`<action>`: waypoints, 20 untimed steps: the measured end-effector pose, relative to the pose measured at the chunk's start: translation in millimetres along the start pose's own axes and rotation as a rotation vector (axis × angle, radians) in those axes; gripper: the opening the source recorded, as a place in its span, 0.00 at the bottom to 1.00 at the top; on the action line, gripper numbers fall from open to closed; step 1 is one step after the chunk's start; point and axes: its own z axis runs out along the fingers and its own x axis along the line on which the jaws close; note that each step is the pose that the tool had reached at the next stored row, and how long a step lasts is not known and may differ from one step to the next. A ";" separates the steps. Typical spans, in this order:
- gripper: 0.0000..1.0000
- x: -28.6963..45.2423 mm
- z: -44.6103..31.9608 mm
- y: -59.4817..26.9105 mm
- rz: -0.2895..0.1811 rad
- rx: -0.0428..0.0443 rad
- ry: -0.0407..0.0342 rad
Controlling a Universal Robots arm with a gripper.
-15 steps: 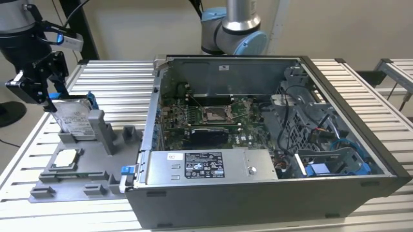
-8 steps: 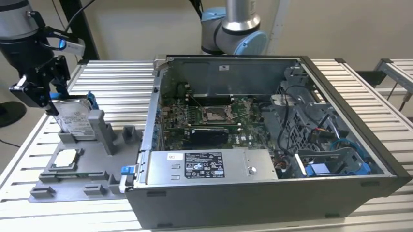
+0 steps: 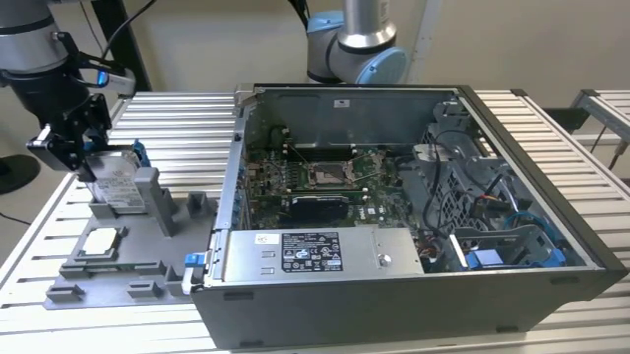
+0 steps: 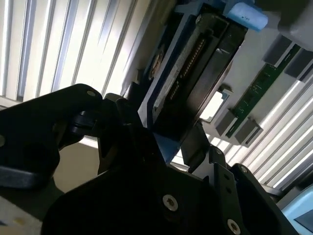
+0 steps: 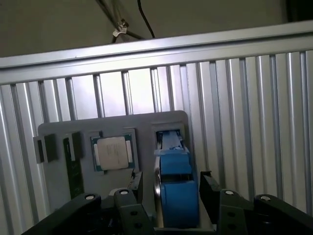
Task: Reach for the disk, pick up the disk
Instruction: 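Pick up the disk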
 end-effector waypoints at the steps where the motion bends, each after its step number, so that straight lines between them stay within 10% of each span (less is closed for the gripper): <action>1: 1.00 -0.8 1.5 0.1 -0.001 -0.0001 -0.0004; 20: 1.00 -4.4 14.5 1.1 -0.007 -0.0020 -0.0166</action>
